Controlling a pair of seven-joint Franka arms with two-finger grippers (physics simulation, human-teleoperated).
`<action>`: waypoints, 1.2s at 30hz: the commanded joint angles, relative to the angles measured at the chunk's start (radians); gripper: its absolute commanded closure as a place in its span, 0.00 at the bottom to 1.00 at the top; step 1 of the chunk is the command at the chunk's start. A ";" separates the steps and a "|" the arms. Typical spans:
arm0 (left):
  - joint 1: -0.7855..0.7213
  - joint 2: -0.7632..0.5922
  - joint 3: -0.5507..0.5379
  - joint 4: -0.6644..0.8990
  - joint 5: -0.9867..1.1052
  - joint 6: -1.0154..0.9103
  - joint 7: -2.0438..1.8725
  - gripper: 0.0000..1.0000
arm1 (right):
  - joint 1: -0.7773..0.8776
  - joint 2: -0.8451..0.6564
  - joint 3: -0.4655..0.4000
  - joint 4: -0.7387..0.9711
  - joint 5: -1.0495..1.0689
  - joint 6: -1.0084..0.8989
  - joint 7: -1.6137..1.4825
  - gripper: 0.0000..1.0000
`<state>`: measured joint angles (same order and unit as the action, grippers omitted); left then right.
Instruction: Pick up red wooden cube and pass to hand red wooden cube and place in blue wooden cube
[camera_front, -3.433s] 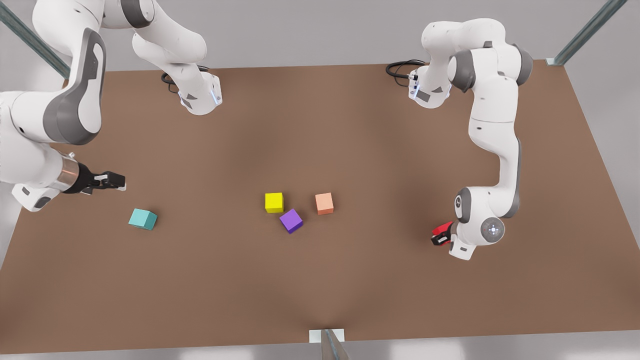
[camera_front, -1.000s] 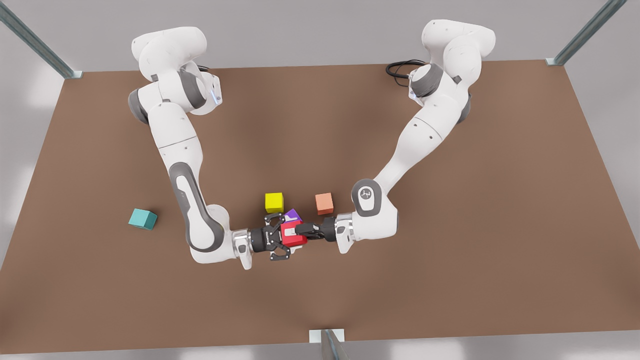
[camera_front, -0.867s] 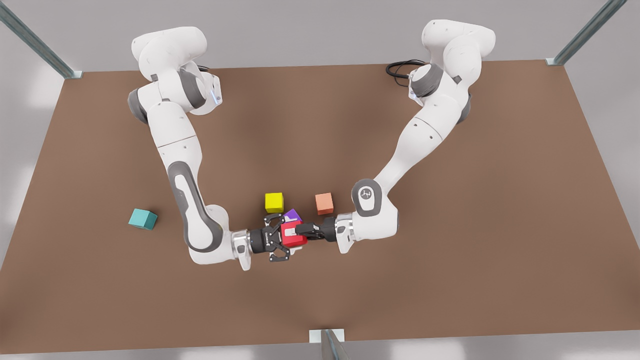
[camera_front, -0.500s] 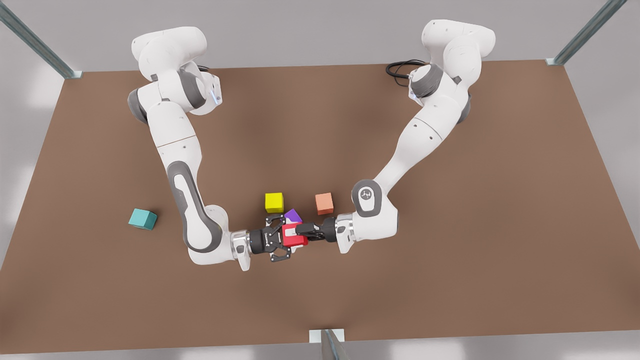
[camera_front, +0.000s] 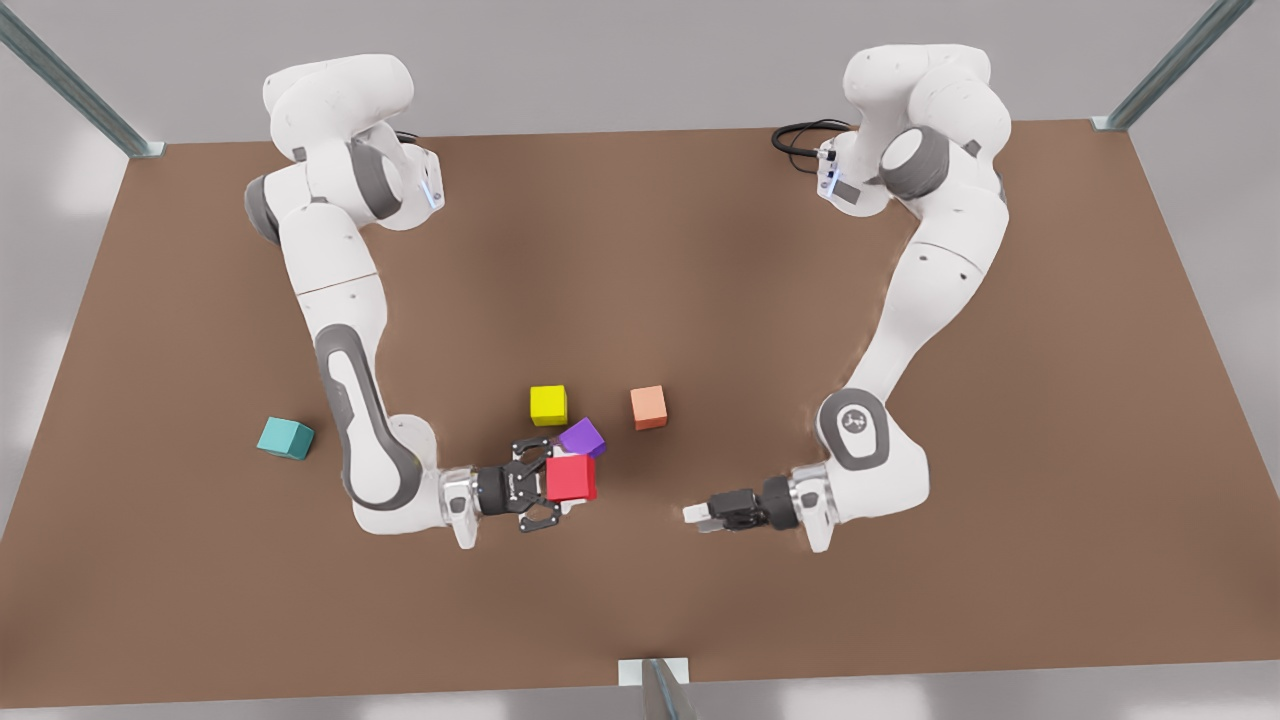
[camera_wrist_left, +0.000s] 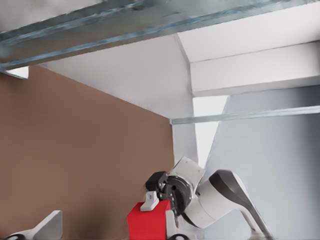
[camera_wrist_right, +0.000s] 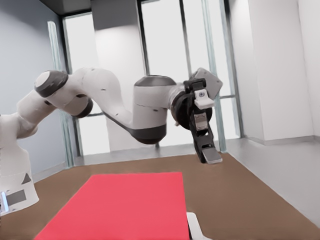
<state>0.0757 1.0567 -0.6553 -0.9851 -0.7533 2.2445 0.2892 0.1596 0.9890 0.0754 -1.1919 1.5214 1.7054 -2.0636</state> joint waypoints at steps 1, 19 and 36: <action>0.116 -0.075 -0.003 0.031 0.504 -0.586 -0.113 0.00 | -0.060 -0.044 -0.002 -0.023 -0.243 -0.076 0.077 0.54; -0.163 -0.782 0.557 -0.434 0.677 -0.835 -0.332 0.00 | 0.089 -0.368 -0.628 -0.436 -1.363 0.233 0.370 0.53; -0.113 -0.761 0.563 -0.432 0.677 -0.821 -0.308 0.00 | 0.103 -0.395 -0.626 -0.614 -1.333 0.390 0.378 0.52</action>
<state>-0.0369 0.2970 -0.0918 -1.4178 -0.0764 1.4249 0.0019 0.2624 0.5949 -0.5504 -1.8037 0.1851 2.0519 -1.7373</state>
